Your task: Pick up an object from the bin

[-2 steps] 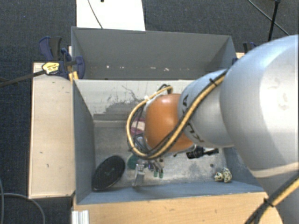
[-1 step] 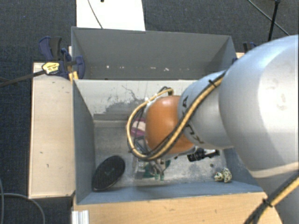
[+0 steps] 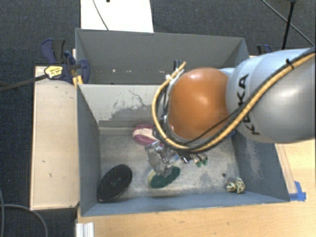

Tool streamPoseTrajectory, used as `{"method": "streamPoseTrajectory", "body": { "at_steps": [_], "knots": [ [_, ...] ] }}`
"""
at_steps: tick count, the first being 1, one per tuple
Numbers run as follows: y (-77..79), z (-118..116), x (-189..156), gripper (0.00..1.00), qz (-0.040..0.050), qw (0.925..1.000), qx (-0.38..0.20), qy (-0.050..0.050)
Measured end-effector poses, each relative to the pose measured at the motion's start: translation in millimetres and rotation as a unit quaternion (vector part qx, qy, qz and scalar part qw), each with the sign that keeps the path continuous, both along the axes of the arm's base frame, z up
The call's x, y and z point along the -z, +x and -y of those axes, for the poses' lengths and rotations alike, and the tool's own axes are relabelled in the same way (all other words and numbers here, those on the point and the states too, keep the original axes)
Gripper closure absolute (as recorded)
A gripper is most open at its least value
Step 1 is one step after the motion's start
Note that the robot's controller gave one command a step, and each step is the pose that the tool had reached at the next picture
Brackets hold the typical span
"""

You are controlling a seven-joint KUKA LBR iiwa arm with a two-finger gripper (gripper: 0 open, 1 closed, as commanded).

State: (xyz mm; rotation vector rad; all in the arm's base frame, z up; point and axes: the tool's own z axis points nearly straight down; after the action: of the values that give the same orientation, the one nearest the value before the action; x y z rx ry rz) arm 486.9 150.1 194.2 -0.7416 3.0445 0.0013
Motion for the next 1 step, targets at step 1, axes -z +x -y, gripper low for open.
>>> {"method": "streamPoseTrajectory", "body": {
  "at_steps": [1],
  "knots": [
    [-1.1,0.0,1.8,0.00,-0.0023,1.0000,0.002,0.000]
  ]
}}
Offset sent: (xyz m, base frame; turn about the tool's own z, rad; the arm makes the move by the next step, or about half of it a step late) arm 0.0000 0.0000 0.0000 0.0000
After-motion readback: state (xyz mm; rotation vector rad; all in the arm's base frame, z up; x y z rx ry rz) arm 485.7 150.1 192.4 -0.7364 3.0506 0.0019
